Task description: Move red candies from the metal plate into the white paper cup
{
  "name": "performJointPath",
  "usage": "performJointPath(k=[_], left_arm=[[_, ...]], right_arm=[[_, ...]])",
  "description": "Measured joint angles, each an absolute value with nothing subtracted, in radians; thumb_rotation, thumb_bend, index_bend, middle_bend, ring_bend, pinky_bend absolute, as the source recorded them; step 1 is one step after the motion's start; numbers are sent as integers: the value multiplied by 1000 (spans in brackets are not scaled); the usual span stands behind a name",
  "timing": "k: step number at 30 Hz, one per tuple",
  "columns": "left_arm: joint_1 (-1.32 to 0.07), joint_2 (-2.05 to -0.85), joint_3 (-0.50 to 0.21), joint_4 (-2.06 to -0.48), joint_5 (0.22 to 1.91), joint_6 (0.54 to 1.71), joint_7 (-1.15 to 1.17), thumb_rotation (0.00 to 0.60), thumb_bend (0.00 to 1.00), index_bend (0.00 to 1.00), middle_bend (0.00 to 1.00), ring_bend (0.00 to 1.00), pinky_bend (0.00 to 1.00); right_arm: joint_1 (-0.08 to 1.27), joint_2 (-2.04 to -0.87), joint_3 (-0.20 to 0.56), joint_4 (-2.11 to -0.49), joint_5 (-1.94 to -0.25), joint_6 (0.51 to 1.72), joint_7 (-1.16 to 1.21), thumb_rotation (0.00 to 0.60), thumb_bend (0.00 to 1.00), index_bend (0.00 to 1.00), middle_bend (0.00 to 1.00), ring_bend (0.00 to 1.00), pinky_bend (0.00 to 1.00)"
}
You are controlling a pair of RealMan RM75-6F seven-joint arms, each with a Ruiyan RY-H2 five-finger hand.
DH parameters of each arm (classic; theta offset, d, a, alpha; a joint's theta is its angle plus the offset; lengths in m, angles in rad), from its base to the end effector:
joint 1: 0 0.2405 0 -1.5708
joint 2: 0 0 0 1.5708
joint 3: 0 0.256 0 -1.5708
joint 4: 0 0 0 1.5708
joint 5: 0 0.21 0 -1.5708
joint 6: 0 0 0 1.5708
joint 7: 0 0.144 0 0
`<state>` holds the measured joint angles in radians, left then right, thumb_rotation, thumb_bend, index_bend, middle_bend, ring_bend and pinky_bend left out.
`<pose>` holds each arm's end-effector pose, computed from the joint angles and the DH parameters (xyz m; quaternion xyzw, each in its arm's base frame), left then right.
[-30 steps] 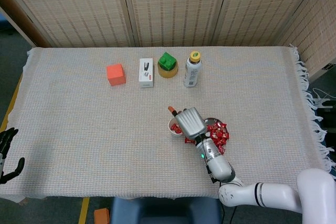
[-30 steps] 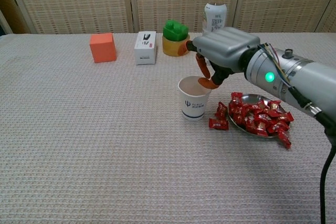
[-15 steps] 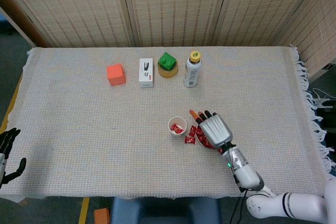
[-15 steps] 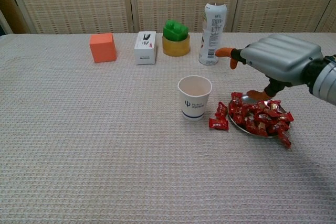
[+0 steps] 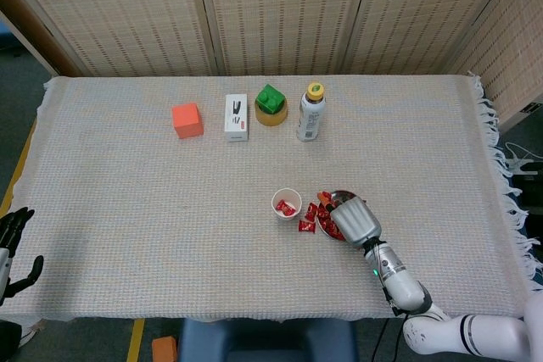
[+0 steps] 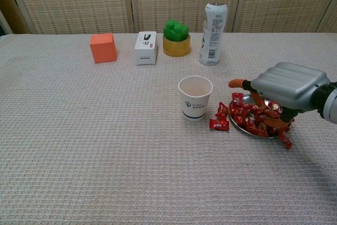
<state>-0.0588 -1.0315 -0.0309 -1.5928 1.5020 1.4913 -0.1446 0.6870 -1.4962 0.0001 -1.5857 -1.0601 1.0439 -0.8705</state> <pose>-0.3260 0.1694 0.1883 -0.5809 -0.4085 -0.3909 0.5855 -0.1885 -0.2951 -0.0187 0.8332 -0.2100 0.1965 0.4723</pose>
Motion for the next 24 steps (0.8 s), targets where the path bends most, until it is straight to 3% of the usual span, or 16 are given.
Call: performJointPath(k=[6, 14, 24], left_arm=[[-58, -1029, -30, -1591, 1505, 1492, -153, 600, 456, 0, 3, 0, 204], [-59, -1028, -29, -1590, 1506, 1491, -157, 600, 456, 0, 9, 0, 205], [-59, -1028, -31, -1592, 1498, 1488, -153, 600, 457, 0, 14, 0, 209]], right_arm=[[699, -1515, 1, -1576, -1033, 1027, -900, 600, 209, 18, 472, 428, 649], [703, -1530, -5, -1560, -1003, 1031, -933, 600, 207, 145, 522, 484, 707], [711, -1562, -14, -1518, -1003, 1012, -926, 600, 207, 154, 524, 488, 719]])
